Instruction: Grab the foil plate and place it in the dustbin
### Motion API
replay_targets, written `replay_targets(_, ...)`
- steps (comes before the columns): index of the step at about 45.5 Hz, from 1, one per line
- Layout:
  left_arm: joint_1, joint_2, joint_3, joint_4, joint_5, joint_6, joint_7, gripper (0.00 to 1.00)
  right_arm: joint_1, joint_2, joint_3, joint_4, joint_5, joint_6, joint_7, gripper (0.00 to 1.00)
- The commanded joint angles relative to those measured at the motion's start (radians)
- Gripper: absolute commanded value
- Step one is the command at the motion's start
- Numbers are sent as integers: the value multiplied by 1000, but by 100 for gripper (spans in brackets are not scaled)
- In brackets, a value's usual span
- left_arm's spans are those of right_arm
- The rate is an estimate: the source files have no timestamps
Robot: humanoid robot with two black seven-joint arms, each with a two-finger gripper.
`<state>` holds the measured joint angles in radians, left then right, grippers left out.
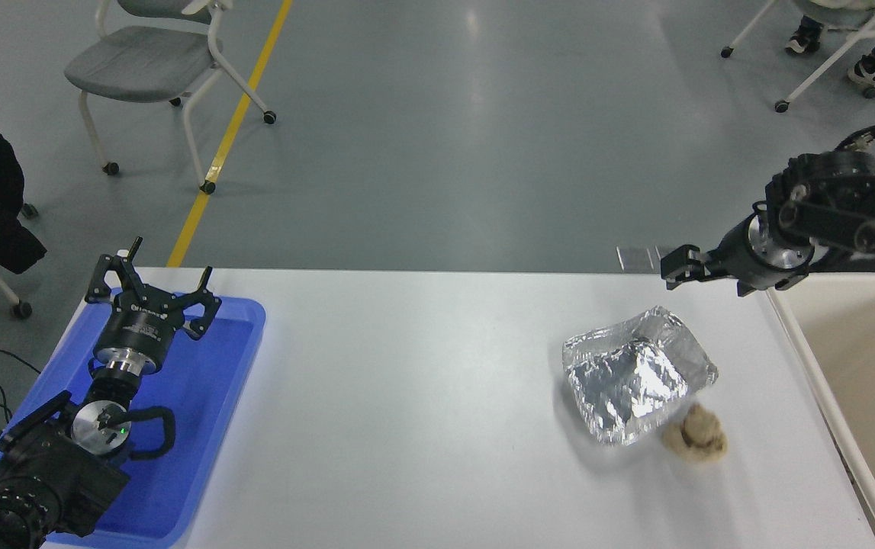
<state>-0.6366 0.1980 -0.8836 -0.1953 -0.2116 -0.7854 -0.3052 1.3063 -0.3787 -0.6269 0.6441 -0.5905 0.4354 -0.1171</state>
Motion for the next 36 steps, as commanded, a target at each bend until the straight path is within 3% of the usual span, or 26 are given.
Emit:
replay_targets(1,0,0,0,1,0,0,0,100,-191,64,65,-92,-48,-176,1,100)
replay_targets(26,-1,0,0,1,0,0,0,100,-349,162,65,-231,-32,-359,5,96)
replay_targets(32,-1,0,0,-3,0,0,0,100,-363,173,67,-255,-31,-362,7,81)
replay_targets(36,-1,0,0,1,0,0,0,100,-364,173,70,-256,-31,-365,8,52)
